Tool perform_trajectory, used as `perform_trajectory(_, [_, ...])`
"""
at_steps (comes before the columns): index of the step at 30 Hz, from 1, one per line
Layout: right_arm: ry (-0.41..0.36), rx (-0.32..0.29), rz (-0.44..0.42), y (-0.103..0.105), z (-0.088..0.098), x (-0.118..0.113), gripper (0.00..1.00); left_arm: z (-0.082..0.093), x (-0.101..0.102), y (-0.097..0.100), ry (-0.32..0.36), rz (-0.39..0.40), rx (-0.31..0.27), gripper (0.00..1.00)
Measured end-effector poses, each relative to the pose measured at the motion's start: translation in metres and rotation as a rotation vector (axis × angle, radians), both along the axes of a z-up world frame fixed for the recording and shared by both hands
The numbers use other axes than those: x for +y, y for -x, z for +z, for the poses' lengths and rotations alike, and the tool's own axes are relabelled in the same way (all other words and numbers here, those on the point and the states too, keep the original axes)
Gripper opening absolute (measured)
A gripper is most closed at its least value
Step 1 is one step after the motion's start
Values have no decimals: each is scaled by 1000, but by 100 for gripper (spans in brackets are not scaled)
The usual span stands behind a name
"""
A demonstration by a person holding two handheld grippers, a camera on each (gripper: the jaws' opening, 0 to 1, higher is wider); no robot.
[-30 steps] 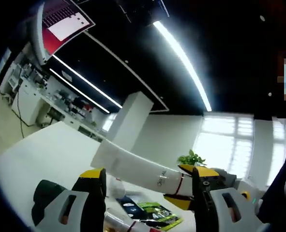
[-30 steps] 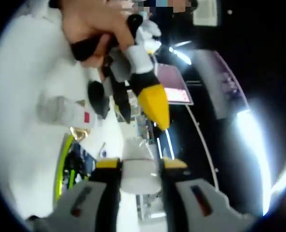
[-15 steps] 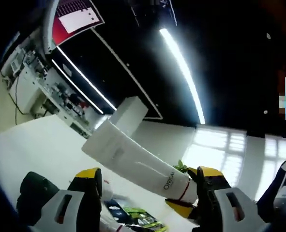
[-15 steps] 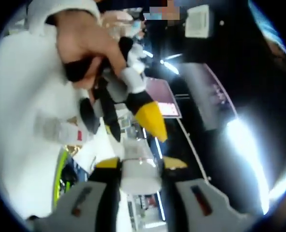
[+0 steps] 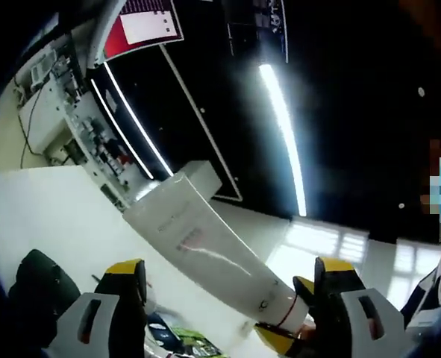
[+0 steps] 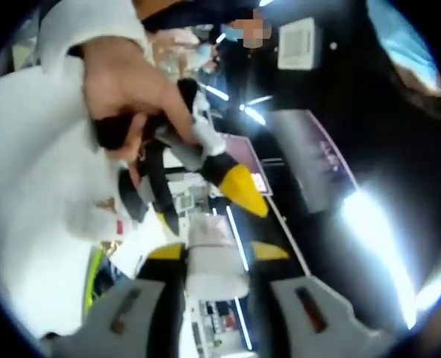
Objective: Arrange the skincare products in the storage area until every visible bottle or jar stands upright without overlapping.
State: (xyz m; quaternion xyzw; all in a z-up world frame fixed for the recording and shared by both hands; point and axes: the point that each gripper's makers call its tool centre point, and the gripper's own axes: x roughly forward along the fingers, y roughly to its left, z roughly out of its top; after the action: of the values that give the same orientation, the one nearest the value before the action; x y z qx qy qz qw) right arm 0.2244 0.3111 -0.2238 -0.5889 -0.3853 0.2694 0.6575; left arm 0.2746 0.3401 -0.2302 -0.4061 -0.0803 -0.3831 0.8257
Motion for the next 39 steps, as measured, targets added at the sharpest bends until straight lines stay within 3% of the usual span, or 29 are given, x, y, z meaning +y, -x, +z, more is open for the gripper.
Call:
perform_trajectory(4, [-5, -7, 29, 9, 0, 3, 30, 7, 7, 3, -14, 22, -51, 83])
perform_trajectory(6, [-3, 5, 44, 10, -2, 6, 30, 8, 9, 2, -1, 14, -52, 83])
perform_trajectory(20, [-42, 61, 49, 5, -1, 3, 30, 7, 5, 5, -75, -8, -74, 80])
perform_trajectory(23, [-58, 73, 31, 1, 0, 1, 30, 7, 11, 6, -83, 12, -88, 70])
perform_trajectory(27, [-83, 94, -8, -8, 2, -6, 30, 10, 18, 8, -41, 9, -107, 57])
perform_trajectory(30, [-93, 125, -27, -14, 1, -9, 30, 6, 17, 8, -75, 32, -99, 45])
perform_trajectory(32, [-104, 142, -44, -18, 1, -12, 30, 6, 21, 9, -61, 30, -102, 37])
perform_trajectory(34, [-124, 170, -55, -23, 1, -15, 30, 11, 21, 13, -8, -5, -115, 32])
perform_trajectory(39, [-144, 213, -98, -34, 0, -23, 30, 16, 17, 18, -11, -31, -146, 26])
